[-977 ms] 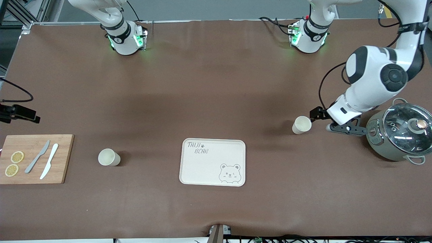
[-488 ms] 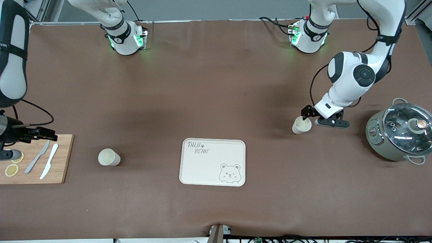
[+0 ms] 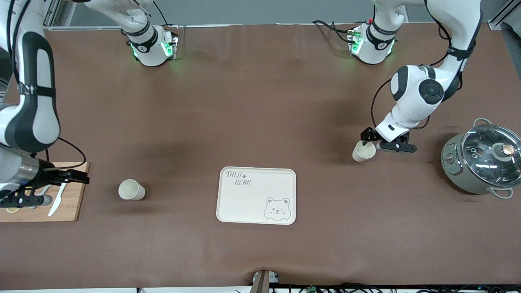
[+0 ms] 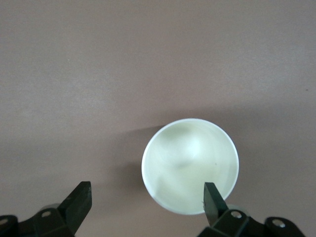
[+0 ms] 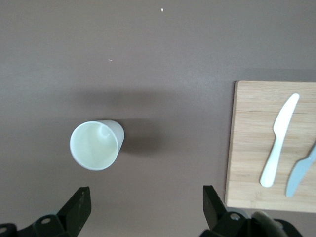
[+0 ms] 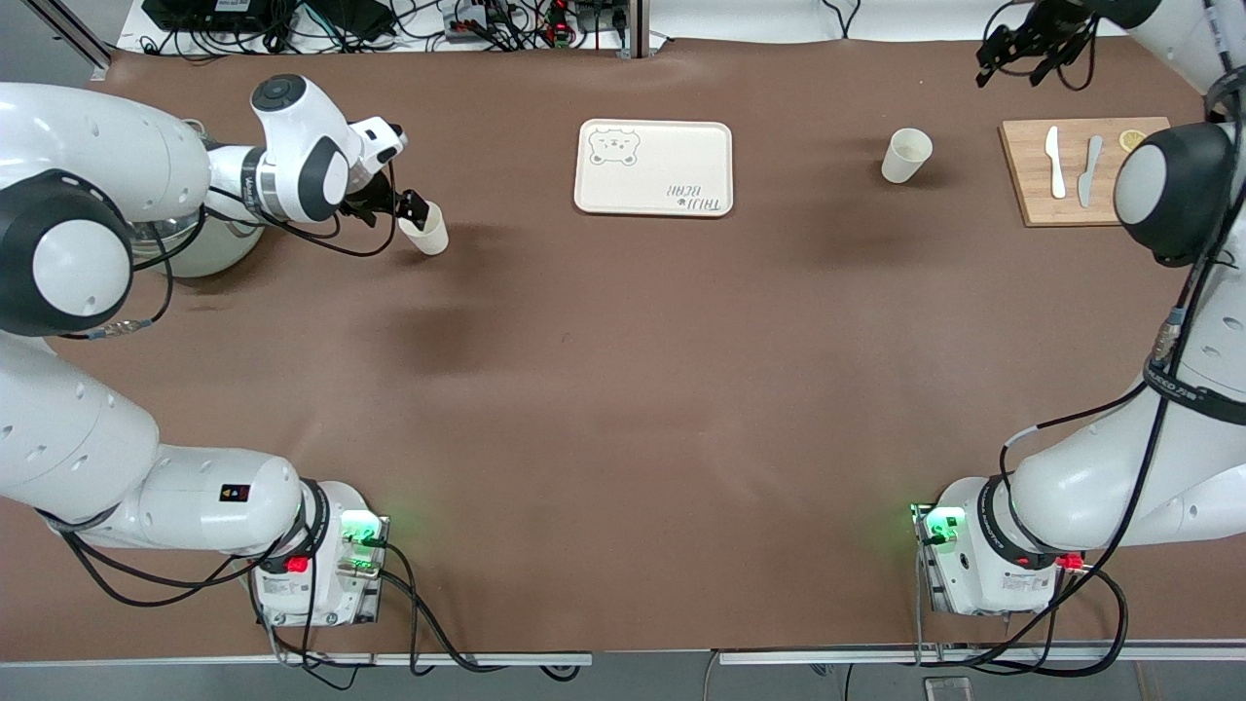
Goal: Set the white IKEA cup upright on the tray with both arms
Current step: 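Lower the left gripper to the cup while the right gripper reaches its cup, then close the left gripper and the right gripper on the white cups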
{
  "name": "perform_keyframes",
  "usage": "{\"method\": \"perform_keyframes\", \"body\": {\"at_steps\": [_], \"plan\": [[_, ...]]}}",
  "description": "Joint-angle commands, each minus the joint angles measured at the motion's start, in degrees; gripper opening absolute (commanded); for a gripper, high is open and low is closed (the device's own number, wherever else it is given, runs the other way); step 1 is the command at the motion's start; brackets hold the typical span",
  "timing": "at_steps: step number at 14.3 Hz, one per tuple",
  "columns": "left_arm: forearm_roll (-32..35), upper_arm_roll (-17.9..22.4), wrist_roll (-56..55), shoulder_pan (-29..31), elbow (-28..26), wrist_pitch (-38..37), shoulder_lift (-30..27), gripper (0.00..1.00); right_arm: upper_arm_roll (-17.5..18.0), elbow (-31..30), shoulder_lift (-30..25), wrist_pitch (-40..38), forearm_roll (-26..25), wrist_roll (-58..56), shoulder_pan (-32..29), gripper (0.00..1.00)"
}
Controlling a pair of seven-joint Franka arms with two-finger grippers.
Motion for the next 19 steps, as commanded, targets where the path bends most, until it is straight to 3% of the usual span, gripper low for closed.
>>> {"method": "perform_keyframes", "body": {"at_steps": [1, 8, 14, 15, 16, 19], "plan": [[-1.1, -0.5, 0.7, 0.6, -0.2, 2.1, 0.8, 1.0, -0.1, 0.5, 3.7, 2.1, 1.6, 2.6, -0.1, 1.0], [-0.3, -0.3, 1.0, 0.7, 0.9, 3.6, 3.0, 1.0, 0.0, 0.5, 7.4, 5.2, 1.9, 2.8, 0.1, 1.0], [-0.2, -0.2, 0.8, 0.8, 2.4, 3.7, 5.0, 1.0, 0.2, 0.4, 9.0, 6.3, 5.2, 2.8, 1.3, 1.0], [-1.0, -0.1, -0.7, 0.8, 2.6, 3.6, 5.2, 0.61, 0.2, 0.4, 9.7, 6.7, 5.4, 2.8, 1.3, 1.0], [-0.6, 0.1, -1.6, 0.8, 2.5, 3.2, 5.1, 0.01, 0.2, 0.0, 9.8, 7.1, 5.7, 2.8, 1.3, 1.0], [-0.4, 0.1, -2.5, 0.5, 2.5, 3.2, 5.2, 0.0, 0.2, -1.2, 9.8, 8.2, 6.2, 2.8, 1.8, 1.0]]}}
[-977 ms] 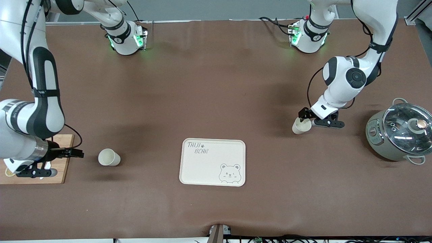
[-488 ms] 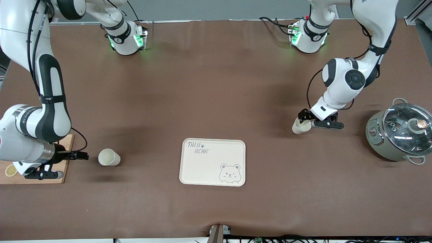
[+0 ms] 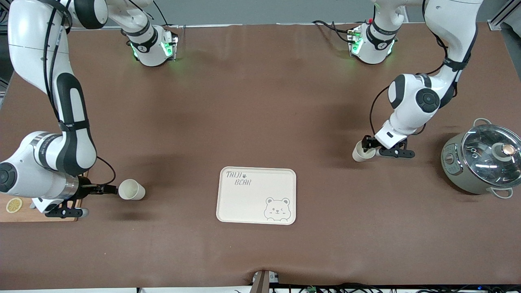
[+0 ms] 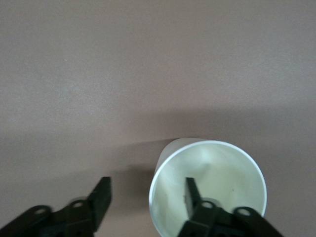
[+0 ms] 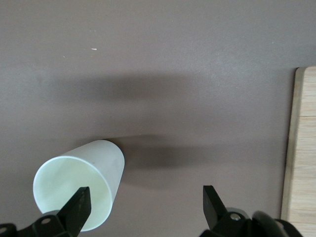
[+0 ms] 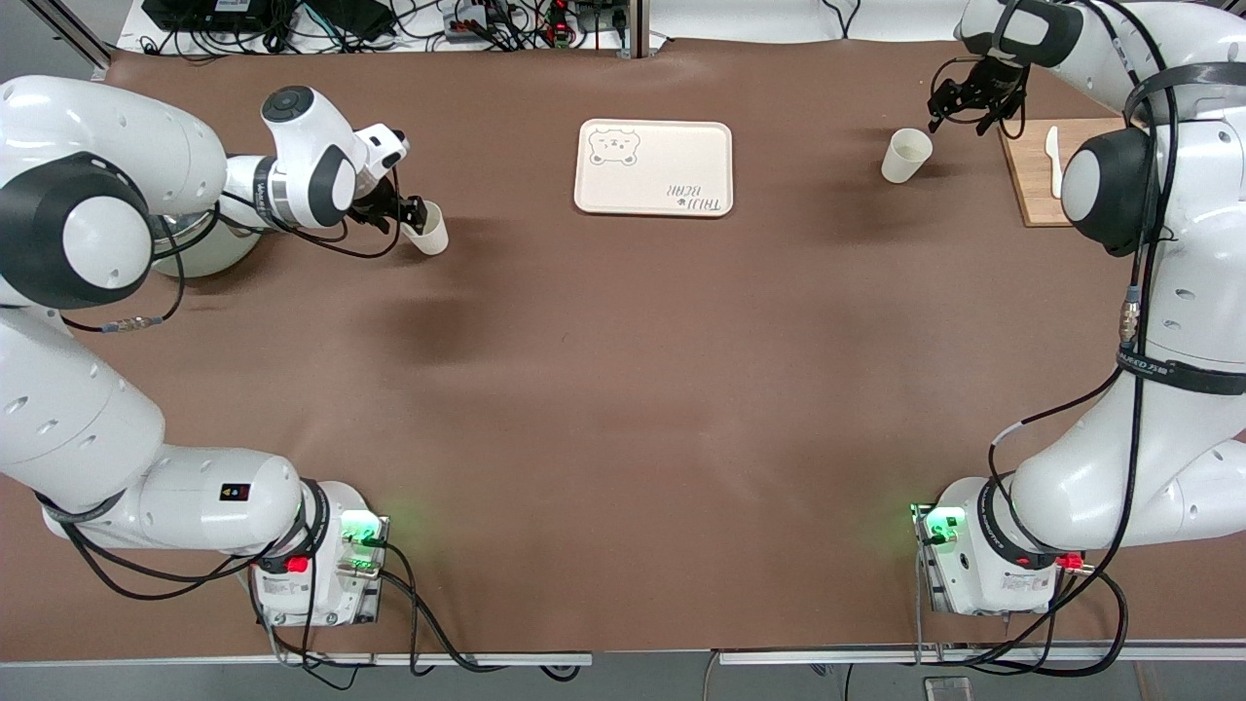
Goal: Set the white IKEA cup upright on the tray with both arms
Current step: 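Close the left gripper and the right gripper on the white cups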
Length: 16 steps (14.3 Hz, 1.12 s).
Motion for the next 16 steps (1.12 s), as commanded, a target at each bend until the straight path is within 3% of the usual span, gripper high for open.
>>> {"method": "perform_keyframes", "body": {"at_steps": [1, 6, 8, 13, 16], "plan": [[-0.4, -0.2, -0.9, 0.1, 0.5, 0.1, 0.3, 0.0, -0.2, -0.8, 0.0, 1.2, 1.6, 0.5, 0.4, 1.0], [-0.3, -0.1, -1.1, 0.0, 0.9, 0.1, 0.3, 0.0, -0.2, -3.4, -0.1, 4.7, 1.7, 0.5, 1.6, 1.0], [-0.3, -0.2, -1.2, -0.2, 3.5, -0.9, 0.6, 0.0, -0.2, -3.9, -0.1, 4.7, 1.7, 0.5, 1.8, 1.0], [0.0, -0.4, -12.1, -4.2, 21.6, -26.5, 2.0, 0.0, -0.2, -6.6, 0.0, 8.0, 1.7, 0.5, 2.6, 1.0], [2.5, -0.8, -20.4, -6.3, 27.9, -34.2, 1.7, 0.0, -0.2, -7.0, 0.0, 8.5, 1.7, 0.5, 2.9, 1.0]]}}
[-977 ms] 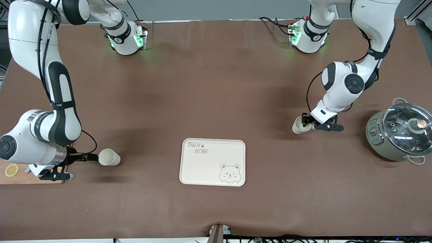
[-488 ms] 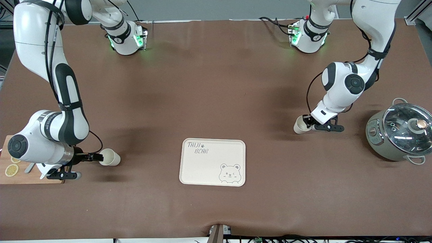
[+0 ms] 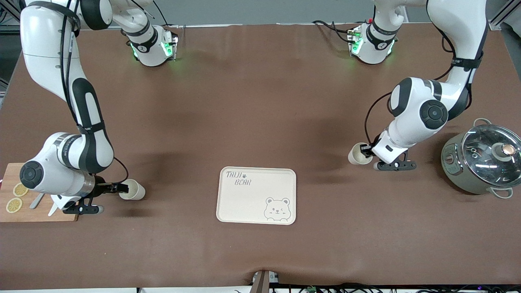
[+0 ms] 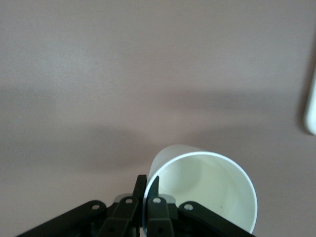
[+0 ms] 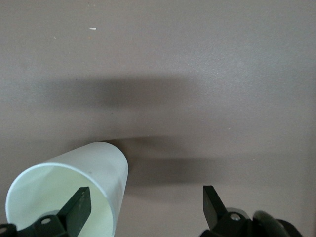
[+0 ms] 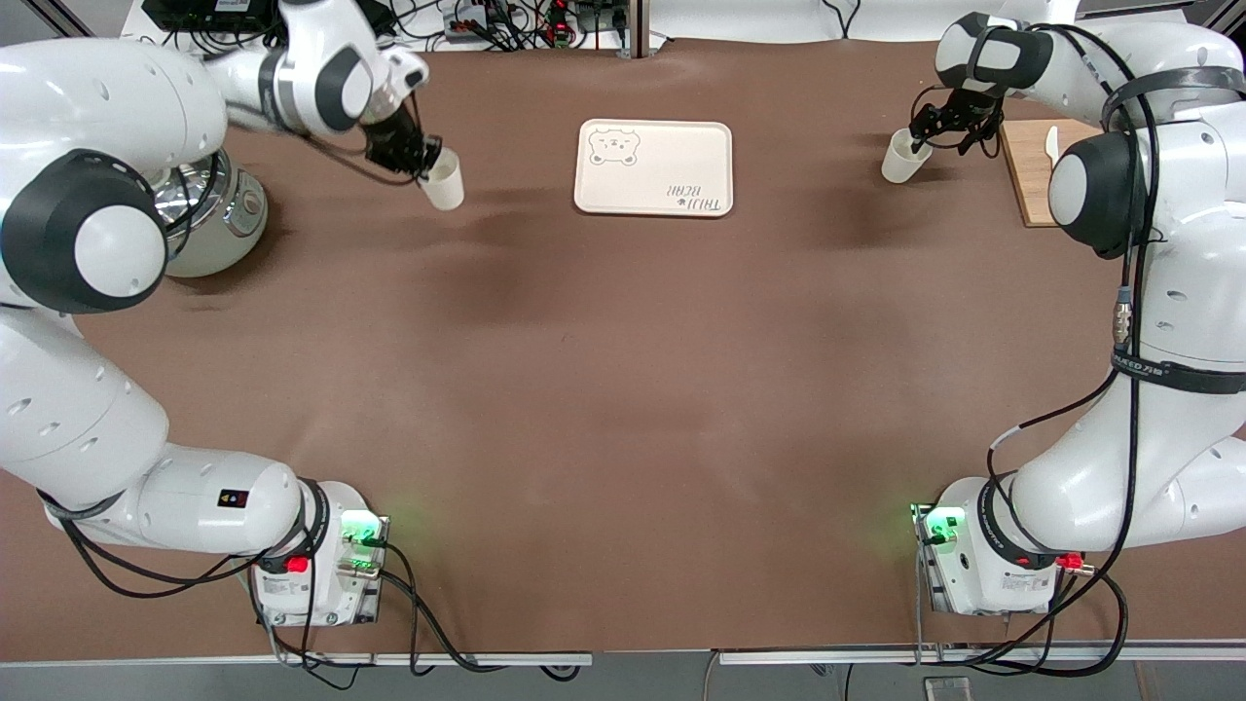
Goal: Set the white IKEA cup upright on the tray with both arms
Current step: 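Carry the white cup with the left gripper onto the bear tray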
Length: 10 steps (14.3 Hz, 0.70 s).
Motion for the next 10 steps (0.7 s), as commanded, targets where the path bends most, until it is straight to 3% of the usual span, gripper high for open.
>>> {"method": "perform_keyframes", "body": {"at_steps": [1, 5, 10], "plan": [[1.9, -0.6, -7.7, -2.2, 6.9, -5.8, 1.8, 0.0, -0.2, -0.9, -0.5, 0.8, 1.3, 0.4, 0.5, 1.0], [3.1, -0.5, -18.8, -8.3, 19.4, -12.0, 9.8, 0.0, -0.2, -1.0, -0.5, 0.9, 1.3, 0.4, 0.8, 1.0], [5.0, -0.4, -30.5, -14.0, 32.5, -12.7, 21.0, 0.0, -0.2, -1.0, -0.5, 0.8, 1.3, 0.4, 1.3, 0.58]]}}
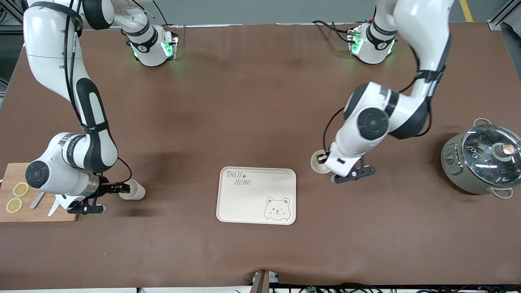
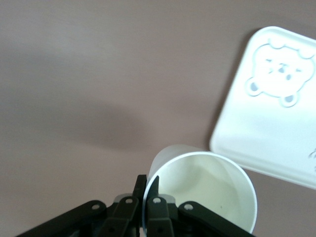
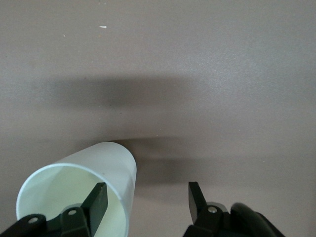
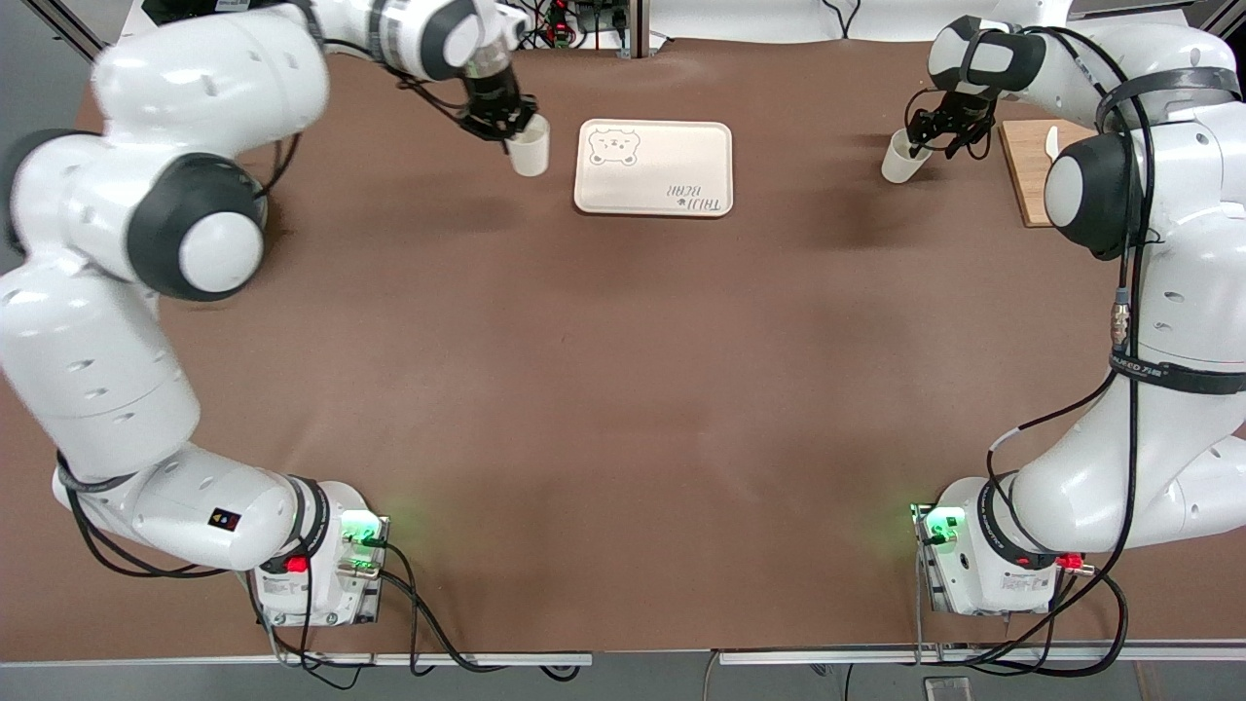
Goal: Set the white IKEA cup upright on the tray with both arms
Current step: 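Carry the white cup with the left gripper onto the bear tray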
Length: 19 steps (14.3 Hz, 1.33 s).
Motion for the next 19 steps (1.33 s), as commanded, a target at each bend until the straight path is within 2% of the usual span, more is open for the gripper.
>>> {"method": "perform_keyframes", "body": {"at_steps": [1, 2, 5, 8, 12, 16, 19], "plan": [[1.0, 0.3, -3.4, -0.9, 10.3, -2.2, 7.9, 0.0, -0.2, -0.9, -0.5, 0.5, 1.3, 0.4, 0.4, 0.49], [1.0, 0.4, -3.4, -2.0, 12.3, -2.0, 9.7, 0.0, -0.2, -0.9, -0.5, 0.5, 1.3, 0.4, 0.4, 0.42], [1.0, 0.5, -3.5, -3.2, 13.5, 1.8, 12.0, 0.0, -0.2, -0.8, -0.5, 0.5, 1.3, 0.4, 0.4, 0.17], [1.0, 0.6, -4.9, -4.7, 13.9, 5.7, 13.9, 0.0, -0.1, -0.8, -0.5, 0.5, 1.3, 0.4, 0.5, 0.0], [1.2, 0.9, -5.3, -6.7, 14.2, 10.9, 16.8, 0.0, -0.2, -0.4, -0.8, -0.1, 1.3, 0.8, 1.5, 0.0], [1.1, 7.2, -7.0, -12.4, 14.2, 13.8, 18.6, 0.0, -0.1, 0.2, -1.3, -0.8, 1.3, 4.0, 2.6, 0.0], [1.1, 7.9, -7.6, -13.2, 14.2, 14.2, 18.7, 0.0, -0.1, 2.9, -2.6, -6.7, 1.3, 7.0, 3.4, 0.0]]}}
